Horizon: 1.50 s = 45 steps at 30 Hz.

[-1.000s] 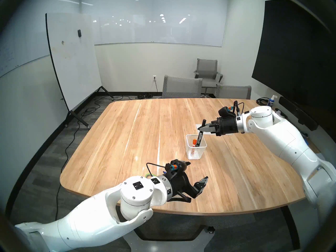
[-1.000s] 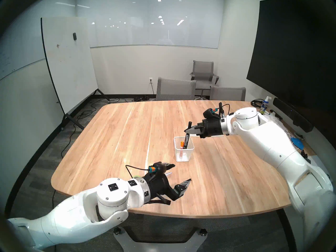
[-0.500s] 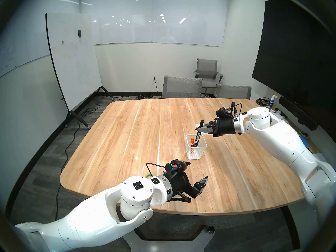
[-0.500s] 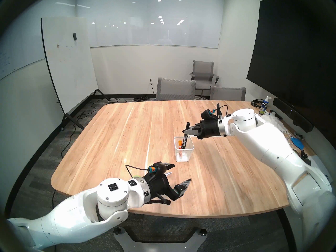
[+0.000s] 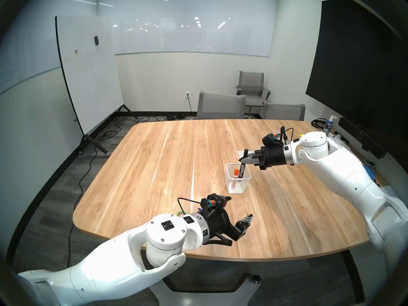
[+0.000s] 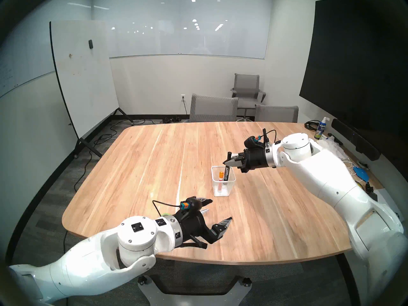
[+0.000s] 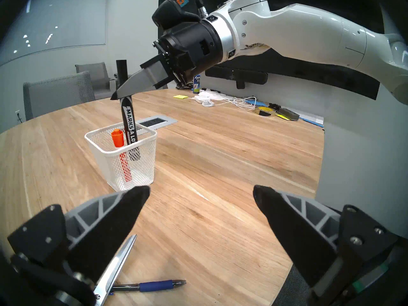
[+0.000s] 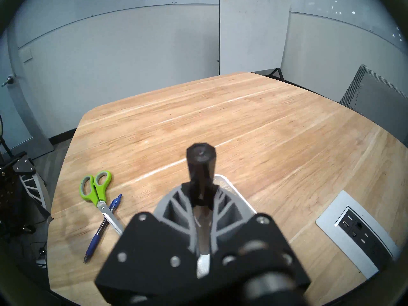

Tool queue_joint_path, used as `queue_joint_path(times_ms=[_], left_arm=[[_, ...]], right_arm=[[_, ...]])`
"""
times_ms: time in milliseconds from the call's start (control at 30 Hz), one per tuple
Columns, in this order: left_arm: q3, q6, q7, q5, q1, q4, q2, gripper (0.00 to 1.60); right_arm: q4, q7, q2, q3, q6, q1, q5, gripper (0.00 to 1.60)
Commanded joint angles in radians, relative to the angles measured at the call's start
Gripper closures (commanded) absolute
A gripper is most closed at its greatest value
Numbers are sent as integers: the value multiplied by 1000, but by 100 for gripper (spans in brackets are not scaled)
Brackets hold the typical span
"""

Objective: Place the pen, the marker, and the scissors into the pen holder

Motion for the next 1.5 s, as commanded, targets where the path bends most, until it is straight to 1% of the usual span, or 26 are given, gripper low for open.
queue_joint_path(times_ms=[0,600,1467], left_arm=[[-5,-8,3,-2,-2,-26,-7,0],[-5,-8,3,-2,-2,-26,-7,0],[-5,-8,3,-2,-2,-26,-7,0]], right_arm=[[-6,-1,-1,11,-11,7,5,160],[-8,-11,-1,9,-15,-9,2,160],[13,-7,-2,0,-27,-26,-2,160]])
